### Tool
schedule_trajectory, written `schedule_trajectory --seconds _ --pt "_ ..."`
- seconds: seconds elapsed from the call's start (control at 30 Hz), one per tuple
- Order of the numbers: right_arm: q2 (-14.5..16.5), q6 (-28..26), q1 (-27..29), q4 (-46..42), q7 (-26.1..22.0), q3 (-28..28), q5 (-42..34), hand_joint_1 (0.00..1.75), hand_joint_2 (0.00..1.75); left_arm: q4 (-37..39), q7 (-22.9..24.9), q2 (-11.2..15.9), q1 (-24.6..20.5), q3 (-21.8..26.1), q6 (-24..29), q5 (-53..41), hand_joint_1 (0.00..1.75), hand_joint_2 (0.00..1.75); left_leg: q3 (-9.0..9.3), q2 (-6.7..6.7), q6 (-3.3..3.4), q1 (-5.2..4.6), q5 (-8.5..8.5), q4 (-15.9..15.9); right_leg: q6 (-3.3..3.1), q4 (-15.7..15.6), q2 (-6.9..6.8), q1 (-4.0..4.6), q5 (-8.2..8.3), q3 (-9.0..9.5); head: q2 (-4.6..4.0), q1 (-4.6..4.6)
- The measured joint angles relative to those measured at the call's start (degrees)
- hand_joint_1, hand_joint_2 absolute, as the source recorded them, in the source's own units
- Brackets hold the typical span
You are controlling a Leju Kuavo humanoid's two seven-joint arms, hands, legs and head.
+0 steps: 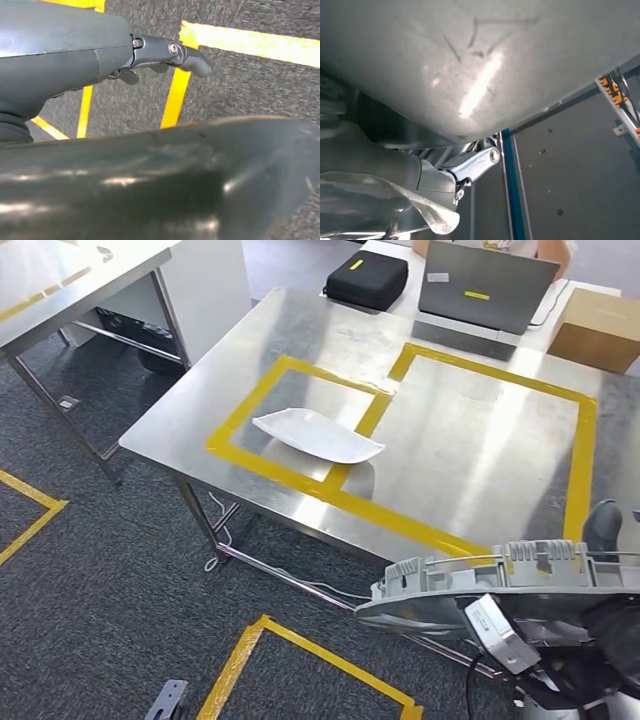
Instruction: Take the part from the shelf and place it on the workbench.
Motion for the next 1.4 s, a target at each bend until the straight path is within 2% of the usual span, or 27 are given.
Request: schedule_trajectory --seconds 0.03,0.1,0.13,0.2,0.27,0.3,0.33,0.4,0.47,0.53,0.57,0.6,0.67,0.73,0.77,0.8,0.87,0.93,1.0,1.07,1.1,1.13,1.2,1.27,1.3,1.33,1.4 --pt "0.0 0.0 0.0 0.0 -0.1 0.0 0.0 1.75 1.75 0.0 0.0 -0.1 -0.1 0.0 0.0 0.0 0.0 0.0 -0.01 0.51 0.21 0.02 0.09 -0.2 0.38 -0.1 0.46 -0.12 0.1 -0.28 0.0 -0.02" --pt "0.0 0.0 0.0 0.0 -0.3 -0.1 0.0 1.75 1.75 0.0 0.1 -0.2 -0.2 0.0 0.1 0.2 0.0 0.0 0.13 1.71 0.85 0.2 0.42 -0.7 0.93 1.1 -0.89 -0.04 -0.85 -1.32 0.0 0.28" --pt "0.0 0.0 -0.2 0.0 -0.4 -0.1 0.0 1.75 1.75 0.0 0.3 -0.2 -0.2 0.0 0.2 0.3 0.0 0.0 0.18 2.39 1.16 0.3 0.55 -1.0 1.15 3.4 -2.38 0.06 -2.16 -2.52 0.0 0.51" --pt "0.0 0.0 -0.4 0.0 -0.5 -0.1 -0.1 1.75 1.75 0.0 0.7 -0.2 -0.2 0.0 0.3 0.5 0.0 0.0 0.18 3.78 1.46 0.15 0.55 -1.1 1.54 10.9 -5.34 0.08 -5.74 -6.17 0.0 0.92" --pt "0.0 0.0 -0.3 0.1 -0.6 -0.1 -0.1 1.75 1.75 0.0 0.9 -0.1 0.0 0.0 0.3 0.5 0.0 0.0 0.18 5.26 1.53 0.03 0.44 -1.1 1.78 16.2 -6.19 0.02 -7.17 -8.75 0.0 0.94" --pt "0.0 0.0 -0.3 0.1 -0.6 -0.1 -0.1 1.75 1.75 0.0 1.0 -0.1 -0.1 0.0 0.4 0.5 0.0 0.0 0.23 5.91 1.52 0.01 0.37 -1.0 1.79 15.6 -6.38 0.01 -6.25 -8.4 0.0 0.95" --pt "0.0 0.0 -0.3 0.2 -0.6 -0.1 -0.1 1.75 1.75 0.0 1.1 -0.1 -0.1 0.0 0.5 0.5 0.0 0.0 0.34 6.51 1.45 0.01 0.28 -1.0 1.71 12.7 -6.78 0.03 -4.48 -6.86 0.0 0.95" --pt "0.0 0.0 -0.4 0.2 -0.7 -0.1 -0.1 1.75 1.75 0.0 1.3 -0.2 -0.2 0.0 0.8 0.3 0.0 0.0 0.67 7.48 1.11 -0.19 -0.01 -1.0 1.31 4.3 -9.24 0.4 -1.11 -2.22 0.0 0.98" --pt "0.0 0.0 -0.4 0.2 -0.9 -0.1 -0.1 1.75 1.75 0.0 1.7 -0.1 -0.3 0.0 1.1 0.0 0.0 0.0 0.87 8.39 0.63 -0.54 -0.26 -0.8 0.64 -0.2 -10.99 0.83 -0.15 0.27 0.0 0.95" --pt "0.1 0.0 -0.4 0.2 -1.1 -0.2 -0.1 1.75 1.75 0.0 1.9 -0.1 -0.3 0.0 1.2 -0.2 0.0 0.0 1.0 9.5 0.22 -0.68 -0.41 -0.8 0.0 -0.4 -10.12 0.95 -0.19 0.29 0.0 0.92" --pt "0.1 0.0 -0.3 0.2 -1.3 -0.3 -0.1 1.75 1.75 0.0 1.9 -0.1 -0.3 0.0 1.2 -0.4 0.0 0.0 1.05 9.33 -0.08 -0.59 -0.69 -0.6 -0.3 -0.5 -9.5 0.86 -0.06 0.25 0.0 0.92" --pt "0.2 0.0 -0.3 0.2 -1.4 -0.3 -0.1 1.75 1.75 0.0 1.9 -0.1 -0.4 0.0 1.2 -0.5 0.0 0.0 0.81 8.41 -0.39 -0.45 -1.41 0.2 -0.64 -0.6 -8.87 0.72 0.07 0.26 0.0 0.87" --pt "0.4 0.0 -0.4 0.2 -1.5 -0.4 0.0 1.75 1.75 0.0 1.9 0.0 -0.4 0.0 1.2 -0.6 0.0 0.0 -1.26 5.55 -0.96 -0.16 -4.52 5.3 -1.22 -0.8 -7.62 0.41 0.27 0.35 0.0 0.74" --pt "0.6 0.0 -0.4 0.2 -1.6 -0.4 0.0 1.75 1.75 0.0 1.9 0.0 -0.2 0.0 1.2 -0.6 0.0 0.0 -4.82 4.3 -1.16 -0.07 -7.93 13.1 -1.47 -0.8 -6.2 0.37 0.29 0.35 0.0 0.69" --pt "0.6 0.0 -0.3 0.2 -1.6 -0.4 0.0 1.75 1.75 0.0 1.9 0.0 -0.1 0.0 1.2 -0.6 0.0 0.0 -6.05 4.21 -1.18 -0.07 -8.42 15.6 -1.5 -0.7 -5.41 0.38 0.3 0.37 0.0 0.69" --pt "0.6 0.0 -0.3 0.3 -1.6 -0.4 0.0 1.75 1.75 0.0 1.9 0.0 0.0 0.0 1.2 -0.6 0.0 0.0 -6.37 4.17 -1.13 -0.08 -7.72 15.9 -1.51 -0.6 -4.62 0.39 0.31 0.39 0.0 0.69" --pt "0.6 0.0 -0.3 0.3 -1.6 -0.5 0.0 1.75 1.75 0.0 1.9 0.1 -0.1 0.0 1.2 -0.6 0.0 0.0 -4.1 3.5 -0.82 -0.04 -3.4 10.2 -1.44 -0.4 -3.0 0.37 0.27 0.43 0.0 0.68" --pt "0.8 0.0 -0.4 0.3 -1.7 -0.5 0.0 1.75 1.75 0.0 1.9 0.2 -0.2 0.0 1.2 -0.7 0.0 0.0 -1.1 1.26 -0.39 0.15 -0.33 2.9 -1.1 -0.1 -1.56 0.44 0.19 0.19 0.0 0.72" --pt "0.9 0.0 -0.4 0.3 -1.8 -0.5 0.0 1.75 1.75 0.0 1.9 0.2 -0.3 0.0 1.1 -0.7 0.0 0.0 -0.08 0.0 -0.07 0.12 -0.17 0.3 -0.4 0.1 -0.47 0.29 0.32 -0.32 0.0 0.74" --pt "0.9 0.0 -0.4 0.4 -2.1 -0.5 0.0 1.75 1.75 0.0 1.9 0.2 -0.4 0.0 1.1 -0.7 0.0 0.0 0.02 0.82 0.41 0.08 0.0 -0.2 0.35 -0.1 0.35 0.0 0.56 -0.75 0.0 0.72" --pt "1.0 0.0 -0.3 0.4 -2.2 -0.6 0.0 1.75 1.75 0.0 1.9 0.1 -0.5 0.0 1.1 -0.7 0.0 0.0 0.11 1.35 0.74 0.17 0.19 -0.4 0.65 0.1 -0.07 0.02 0.36 -1.06 0.0 0.73" --pt "1.0 0.0 -0.5 0.4 -2.4 -0.6 0.0 1.75 1.75 0.0 1.9 0.1 -0.5 0.0 1.1 -0.7 0.0 0.0 0.18 1.93 1.03 0.29 0.38 -0.7 0.9 1.4 -1.27 0.08 -0.51 -1.81 0.0 0.9" --pt "1.1 0.0 -0.8 0.5 -2.8 -0.6 -0.1 1.75 1.75 0.0 1.9 0.0 -0.6 0.0 1.1 -0.7 0.0 0.0 0.25 3.3 1.4 0.29 0.52 -1.0 1.33 7.6 -4.57 0.14 -3.8 -4.83 0.0 1.21" --pt "1.3 0.0 -0.9 0.7 -3.1 -0.6 -0.1 1.75 1.75 0.0 1.9 0.0 -0.4 0.0 1.1 -0.7 0.0 0.0 0.22 4.79 1.53 0.2 0.45 -0.9 1.69 14.7 -6.07 0.0 -6.62 -8.22 0.0 1.37" --pt "1.3 0.0 -0.9 0.8 -3.1 -0.6 -0.1 1.75 1.75 0.0 1.9 0.0 -0.4 0.0 1.1 -0.7 0.0 0.0 0.22 5.51 1.55 0.18 0.39 -0.9 1.8 16.1 -6.28 -0.06 -6.68 -8.88 0.0 1.37" --pt "1.4 0.0 -0.9 0.9 -3.2 -0.6 -0.1 1.75 1.75 0.0 1.9 0.0 -0.4 0.0 1.1 -0.7 0.0 0.0 0.27 6.13 1.5 0.18 0.33 -0.9 1.84 15.2 -6.48 -0.09 -5.64 -8.35 0.0 1.39" --pt "1.5 0.0 -0.9 1.0 -3.3 -0.7 -0.1 1.75 1.75 0.0 1.9 0.0 -0.5 0.0 1.1 -0.7 0.0 0.0 0.5 7.02 1.22 0.16 0.12 -0.9 1.71 7.8 -7.38 -0.09 -2.04 -4.38 0.0 1.38"
